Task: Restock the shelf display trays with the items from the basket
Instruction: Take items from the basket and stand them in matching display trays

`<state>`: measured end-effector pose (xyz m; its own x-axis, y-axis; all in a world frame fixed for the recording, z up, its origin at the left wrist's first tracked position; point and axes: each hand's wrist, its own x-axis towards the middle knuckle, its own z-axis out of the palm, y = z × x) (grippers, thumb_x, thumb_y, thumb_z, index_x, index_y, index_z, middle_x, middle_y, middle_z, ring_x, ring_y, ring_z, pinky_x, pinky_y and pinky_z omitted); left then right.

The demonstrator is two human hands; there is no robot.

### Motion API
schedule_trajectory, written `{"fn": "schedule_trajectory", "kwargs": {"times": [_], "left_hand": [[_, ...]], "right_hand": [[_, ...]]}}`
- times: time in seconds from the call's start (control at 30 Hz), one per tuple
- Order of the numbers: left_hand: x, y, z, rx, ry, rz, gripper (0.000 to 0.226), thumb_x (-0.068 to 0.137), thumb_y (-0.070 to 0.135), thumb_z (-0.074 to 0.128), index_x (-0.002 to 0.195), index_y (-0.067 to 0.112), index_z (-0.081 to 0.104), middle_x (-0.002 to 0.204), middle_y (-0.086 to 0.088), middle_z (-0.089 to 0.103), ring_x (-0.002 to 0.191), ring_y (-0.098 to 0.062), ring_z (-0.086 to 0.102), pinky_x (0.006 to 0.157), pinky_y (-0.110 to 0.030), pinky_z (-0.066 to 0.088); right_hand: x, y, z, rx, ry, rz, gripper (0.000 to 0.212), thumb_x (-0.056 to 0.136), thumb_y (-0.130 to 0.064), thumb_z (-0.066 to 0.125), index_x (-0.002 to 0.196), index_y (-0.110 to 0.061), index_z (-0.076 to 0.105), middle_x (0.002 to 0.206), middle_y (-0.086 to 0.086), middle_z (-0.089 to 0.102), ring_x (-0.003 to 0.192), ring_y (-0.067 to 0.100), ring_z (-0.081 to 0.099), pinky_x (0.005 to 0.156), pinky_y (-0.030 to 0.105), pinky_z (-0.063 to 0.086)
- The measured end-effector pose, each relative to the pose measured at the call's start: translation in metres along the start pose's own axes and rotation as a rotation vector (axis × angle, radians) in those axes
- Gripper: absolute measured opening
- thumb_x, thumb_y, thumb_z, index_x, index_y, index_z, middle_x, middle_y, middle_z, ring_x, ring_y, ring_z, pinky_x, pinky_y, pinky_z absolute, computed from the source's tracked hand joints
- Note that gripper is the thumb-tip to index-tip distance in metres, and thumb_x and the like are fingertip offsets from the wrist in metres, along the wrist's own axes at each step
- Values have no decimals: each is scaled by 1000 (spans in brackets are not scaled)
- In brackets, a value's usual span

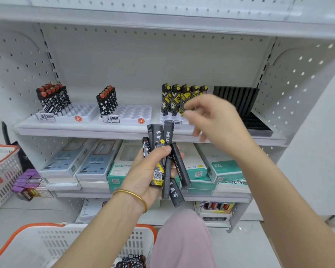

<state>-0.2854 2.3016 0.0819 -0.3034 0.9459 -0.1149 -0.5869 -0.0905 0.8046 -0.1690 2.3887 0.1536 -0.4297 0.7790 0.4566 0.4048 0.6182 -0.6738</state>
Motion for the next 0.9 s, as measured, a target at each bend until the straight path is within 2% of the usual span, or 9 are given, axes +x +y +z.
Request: {"fn": "schedule_trajectory", "kwargs": {"times": [0.07, 0.17, 0.23, 0.3, 0.47, 0.6, 0.7, 0.8, 0.9], "left_hand": [[1, 0, 1, -9, 24, 24, 70, 65, 16, 67, 128, -7, 46, 81, -13, 66, 57, -17, 62, 43, -21, 44], [4, -1, 4, -38, 62, 44, 51, 81, 8, 62, 128, -6, 47, 91, -17, 64, 66, -22, 61, 48, -23, 48], [5, -1, 5, -40, 70, 70, 42, 85, 5, 58, 124, -8, 49, 82, -16, 68, 63, -22, 64, 48, -23, 48], [4, 0, 7, -9, 70, 88, 39, 86, 4, 58, 122, -7, 50, 76, -15, 70, 59, -19, 66, 45, -22, 47], [3, 2, 20, 59, 83, 124, 40, 84, 3, 61, 120, -7, 51, 97, -28, 63, 58, -24, 56, 43, -24, 44], [4, 2, 37, 52, 75, 141, 21, 84, -1, 60, 102, 6, 55, 87, -20, 62, 57, -24, 53, 42, -24, 42], [3, -1, 48, 75, 63, 145, 17, 84, -1, 61, 90, 12, 53, 78, -14, 59, 50, -20, 52, 42, -23, 42], [2, -4, 56, 81, 63, 148, 18, 83, -1, 62, 90, 14, 53, 79, -13, 61, 51, -19, 53, 43, -22, 43], [3, -4, 60, 90, 66, 158, 20, 82, 0, 64, 90, 15, 54, 79, -12, 63, 53, -18, 56, 44, -22, 45]], "right_hand": [[-22, -4, 0, 141, -230, 124, 16, 90, -23, 58, 105, -18, 58, 76, 9, 66, 58, 18, 63, 50, 33, 55], [-37, 1, 2, 268, -361, 222, 33, 87, -16, 63, 118, -17, 51, 76, 9, 68, 63, 19, 65, 60, 39, 58], [-39, 4, 1, 379, -369, 282, 45, 84, -4, 65, 124, -14, 46, 73, 8, 68, 62, 18, 64, 64, 37, 58], [-41, 6, 1, 437, -390, 320, 51, 82, 0, 65, 127, -13, 44, 72, 5, 68, 60, 14, 64, 62, 31, 56], [-43, 7, -5, 370, -376, 344, 49, 81, -6, 69, 123, -16, 46, 68, -3, 67, 53, 4, 57, 52, 24, 43], [-43, 10, -22, 417, -334, 354, 42, 81, -5, 69, 117, -16, 51, 64, -3, 68, 51, 7, 56, 52, 25, 43], [-44, 15, -32, 425, -323, 364, 39, 80, -7, 70, 114, -15, 53, 69, 1, 68, 52, 9, 56, 52, 23, 44], [-46, 19, -36, 473, -296, 378, 37, 80, -7, 70, 112, -13, 53, 74, 6, 69, 58, 16, 55, 49, 22, 44], [-47, 23, -38, 521, -273, 370, 37, 79, -6, 71, 111, -12, 53, 70, 3, 68, 67, 25, 55, 51, 24, 45]]}}
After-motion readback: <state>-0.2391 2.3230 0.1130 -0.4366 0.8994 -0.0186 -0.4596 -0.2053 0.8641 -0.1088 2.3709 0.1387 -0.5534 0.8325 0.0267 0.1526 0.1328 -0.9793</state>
